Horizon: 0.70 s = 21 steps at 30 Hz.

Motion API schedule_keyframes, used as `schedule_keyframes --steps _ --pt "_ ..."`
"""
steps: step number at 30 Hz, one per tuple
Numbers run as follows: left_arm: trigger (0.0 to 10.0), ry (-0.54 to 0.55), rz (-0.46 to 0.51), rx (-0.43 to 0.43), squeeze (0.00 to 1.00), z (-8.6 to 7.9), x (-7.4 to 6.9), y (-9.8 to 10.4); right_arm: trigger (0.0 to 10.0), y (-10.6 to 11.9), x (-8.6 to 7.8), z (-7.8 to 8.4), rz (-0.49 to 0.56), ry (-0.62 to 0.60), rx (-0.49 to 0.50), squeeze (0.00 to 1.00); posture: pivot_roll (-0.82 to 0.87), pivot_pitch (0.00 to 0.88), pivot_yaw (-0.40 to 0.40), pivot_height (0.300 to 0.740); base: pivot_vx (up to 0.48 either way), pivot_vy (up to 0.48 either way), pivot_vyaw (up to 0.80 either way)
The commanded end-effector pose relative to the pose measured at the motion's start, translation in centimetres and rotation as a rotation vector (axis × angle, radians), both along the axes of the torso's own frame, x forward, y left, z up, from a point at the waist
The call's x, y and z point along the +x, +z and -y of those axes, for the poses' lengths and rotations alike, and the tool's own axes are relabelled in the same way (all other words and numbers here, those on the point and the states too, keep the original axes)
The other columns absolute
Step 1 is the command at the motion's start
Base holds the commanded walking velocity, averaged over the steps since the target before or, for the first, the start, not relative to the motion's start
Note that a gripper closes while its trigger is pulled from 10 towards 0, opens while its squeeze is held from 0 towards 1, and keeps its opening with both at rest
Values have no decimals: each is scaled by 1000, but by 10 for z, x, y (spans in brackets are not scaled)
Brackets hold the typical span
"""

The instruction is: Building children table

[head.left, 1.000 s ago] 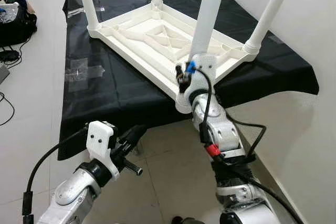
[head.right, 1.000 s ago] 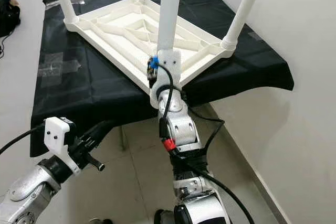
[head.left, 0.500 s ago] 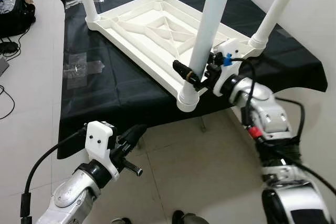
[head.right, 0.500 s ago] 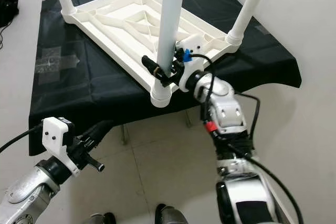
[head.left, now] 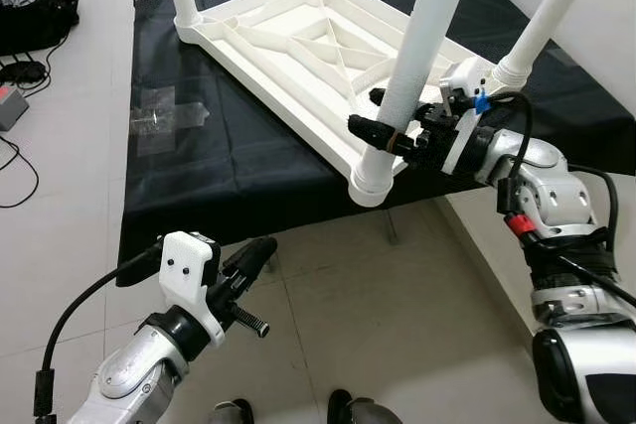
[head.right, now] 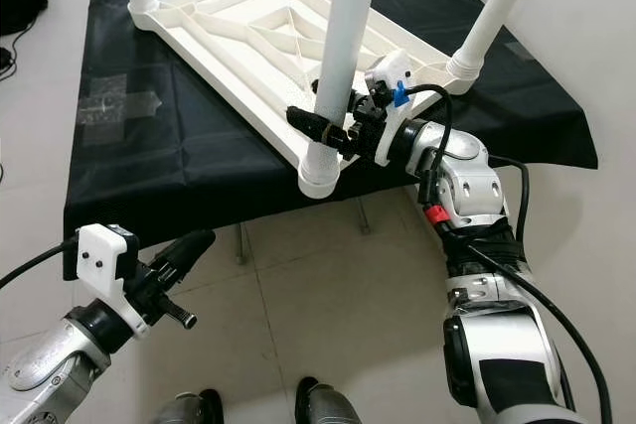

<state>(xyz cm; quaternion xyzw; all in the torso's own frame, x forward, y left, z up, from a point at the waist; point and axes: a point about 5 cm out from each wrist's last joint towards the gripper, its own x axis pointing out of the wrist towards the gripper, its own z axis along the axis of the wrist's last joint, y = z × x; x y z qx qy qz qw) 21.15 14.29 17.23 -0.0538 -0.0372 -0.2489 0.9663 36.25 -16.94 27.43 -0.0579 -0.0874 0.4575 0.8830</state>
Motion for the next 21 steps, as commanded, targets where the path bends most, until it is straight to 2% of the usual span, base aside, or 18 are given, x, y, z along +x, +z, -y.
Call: schedule_keyframes --steps 1,6,7,10,11,12,14,15,16,17,18,19,20,21 --pt "10000 -9 -15 -1 0 0 -4 -1 0 2 1 12 5 -31 20 0 19 287 -64 740 0 0 0" --pt "10000 -9 -19 -3 0 0 -2 -1 0 -9 -6 16 -27 -3 -1 0 3 285 -64 740 0 0 0" --pt "10000 -10 -20 -4 0 0 -2 -2 0 -20 -8 8 -42 -60 -34 0 -3 275 -75 740 0 0 0" --pt "10000 -10 -21 -5 0 0 -2 -2 0 -27 -10 3 -48 -101 -57 0 -3 275 -75 740 0 0 0" --pt "10000 -10 -21 -5 0 0 -1 -3 0 -38 -13 -7 -84 -186 -66 0 -5 268 -81 740 0 0 0" --pt "10000 -9 -23 -5 0 0 0 -4 0 -53 -16 -18 -100 -396 -113 0 -7 257 -86 740 0 0 0" --pt "10000 -9 -23 -5 0 0 0 -4 0 -53 -16 -18 -100 -396 -113 0 -7 257 -86 740 0 0 0" --pt "10000 -8 -23 -4 0 -1 1 -5 0 -68 -30 -38 -133 -597 -74 0 -11 248 -93 740 0 0 0" --pt "10000 -5 -24 -3 0 -2 3 -6 0 -80 -44 -59 -175 -727 -19 0 -13 232 -88 740 0 0 0" --pt "10000 -5 -24 -3 0 -2 3 -6 0 -80 -44 -59 -175 -727 -19 0 -13 232 -88 740 0 0 0" --pt "10000 -3 -24 -2 0 -2 5 -8 0 -87 -49 -74 -209 -806 30 0 -23 214 -76 740 0 0 0" --pt "10000 -3 -24 -2 0 -2 5 -8 0 -87 -49 -74 -209 -806 30 0 -23 214 -76 740 0 0 0" --pt "10000 0 -24 -1 0 -2 7 -9 0 -89 -49 -84 -230 -825 63 0 -22 212 -76 740 0 0 0" --pt "10000 0 -24 -1 0 -2 7 -9 0 -89 -49 -84 -230 -825 63 0 -22 212 -76 740 0 0 0"
